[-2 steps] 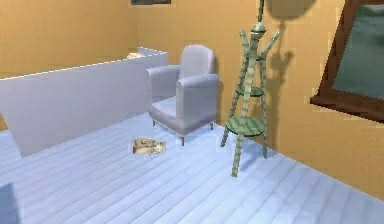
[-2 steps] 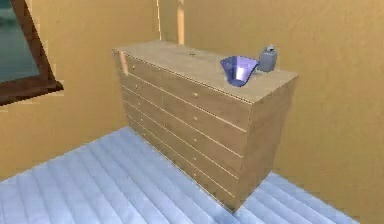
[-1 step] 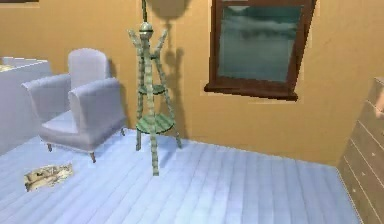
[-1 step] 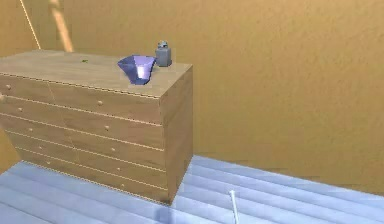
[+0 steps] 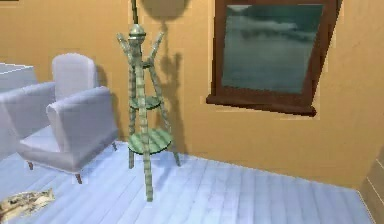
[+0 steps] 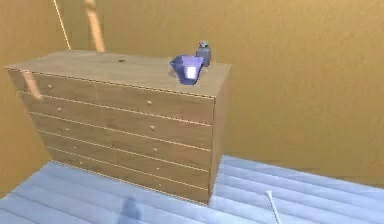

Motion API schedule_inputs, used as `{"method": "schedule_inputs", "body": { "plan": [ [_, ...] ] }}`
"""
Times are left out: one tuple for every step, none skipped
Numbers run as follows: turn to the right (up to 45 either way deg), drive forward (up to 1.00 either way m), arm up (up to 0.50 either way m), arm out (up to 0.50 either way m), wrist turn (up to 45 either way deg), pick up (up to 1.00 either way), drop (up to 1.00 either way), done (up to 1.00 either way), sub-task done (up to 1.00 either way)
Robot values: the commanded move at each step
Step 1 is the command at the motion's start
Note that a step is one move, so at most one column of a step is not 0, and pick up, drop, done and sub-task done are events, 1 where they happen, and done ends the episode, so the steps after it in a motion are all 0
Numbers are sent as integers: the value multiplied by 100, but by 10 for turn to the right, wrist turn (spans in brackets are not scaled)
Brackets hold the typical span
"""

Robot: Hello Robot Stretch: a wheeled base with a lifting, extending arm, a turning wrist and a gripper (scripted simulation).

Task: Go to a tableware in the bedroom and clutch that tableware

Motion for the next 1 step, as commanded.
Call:
{"method": "schedule_inputs", "body": {
  "plan": [
    [450, 0, 0, 0, 0, 0, 0, 0, 0]
  ]
}}
